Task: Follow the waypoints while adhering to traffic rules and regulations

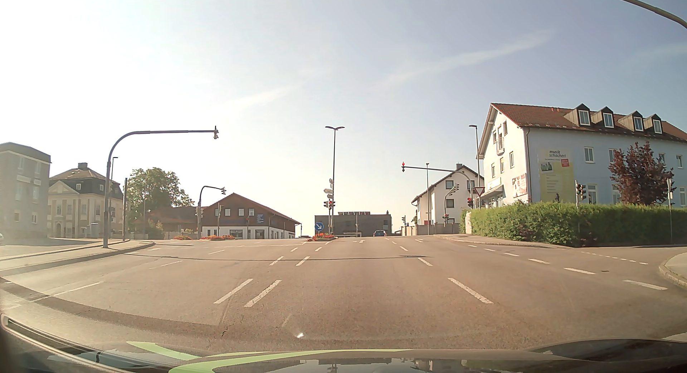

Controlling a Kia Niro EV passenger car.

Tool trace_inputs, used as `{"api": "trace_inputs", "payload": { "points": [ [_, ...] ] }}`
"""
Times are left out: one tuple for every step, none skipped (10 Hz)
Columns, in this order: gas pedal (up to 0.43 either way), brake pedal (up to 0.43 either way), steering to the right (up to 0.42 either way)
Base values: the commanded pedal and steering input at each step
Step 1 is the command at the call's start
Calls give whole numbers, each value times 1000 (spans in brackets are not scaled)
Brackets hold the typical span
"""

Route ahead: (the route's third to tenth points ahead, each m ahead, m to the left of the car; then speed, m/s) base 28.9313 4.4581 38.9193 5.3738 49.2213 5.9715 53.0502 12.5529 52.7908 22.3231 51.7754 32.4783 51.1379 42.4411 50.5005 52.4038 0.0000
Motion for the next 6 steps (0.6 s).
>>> {"api": "trace_inputs", "payload": {
  "points": [
    [429, 0, -15],
    [469, 0, -15],
    [469, 0, -15],
    [469, 0, -15],
    [469, 0, -15],
    [469, 0, -16]
  ]
}}
